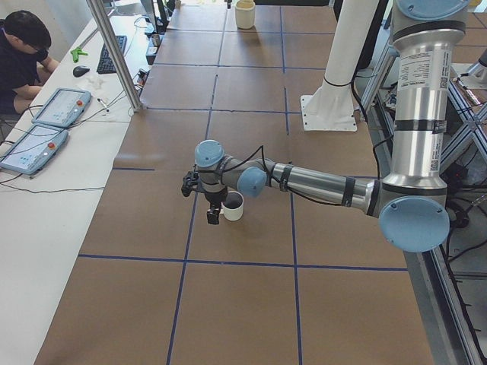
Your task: Left arm hands cup to right arm to dump lemon
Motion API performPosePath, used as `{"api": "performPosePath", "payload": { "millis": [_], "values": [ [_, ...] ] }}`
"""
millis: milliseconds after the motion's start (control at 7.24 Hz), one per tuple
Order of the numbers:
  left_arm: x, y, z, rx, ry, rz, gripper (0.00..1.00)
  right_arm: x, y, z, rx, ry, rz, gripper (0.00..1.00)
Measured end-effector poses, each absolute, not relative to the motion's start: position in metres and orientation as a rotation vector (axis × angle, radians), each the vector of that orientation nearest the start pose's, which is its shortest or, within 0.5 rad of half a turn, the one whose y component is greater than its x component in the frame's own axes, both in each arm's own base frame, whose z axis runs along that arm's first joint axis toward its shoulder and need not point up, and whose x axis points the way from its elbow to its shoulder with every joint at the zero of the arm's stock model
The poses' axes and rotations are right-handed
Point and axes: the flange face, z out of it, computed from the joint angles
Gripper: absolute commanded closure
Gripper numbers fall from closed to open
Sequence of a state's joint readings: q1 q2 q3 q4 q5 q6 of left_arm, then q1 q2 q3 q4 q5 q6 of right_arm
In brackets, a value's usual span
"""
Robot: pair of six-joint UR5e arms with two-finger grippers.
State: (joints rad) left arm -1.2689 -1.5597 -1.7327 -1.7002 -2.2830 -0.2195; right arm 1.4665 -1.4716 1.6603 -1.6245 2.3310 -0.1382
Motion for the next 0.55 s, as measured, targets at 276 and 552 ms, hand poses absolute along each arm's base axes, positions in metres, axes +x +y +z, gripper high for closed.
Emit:
{"api": "performPosePath", "payload": {
  "millis": [276,552],
  "values": [
    [0.027,-0.5,0.583,0.099,0.733,0.19,0.0,0.04,-0.505,0.61,0.11,-0.762,-0.259,0.0],
    [0.0,-0.488,0.594,0.105,0.725,0.167,0.0,0.048,-0.479,0.637,0.065,-0.773,-0.221,0.0]
  ]
}}
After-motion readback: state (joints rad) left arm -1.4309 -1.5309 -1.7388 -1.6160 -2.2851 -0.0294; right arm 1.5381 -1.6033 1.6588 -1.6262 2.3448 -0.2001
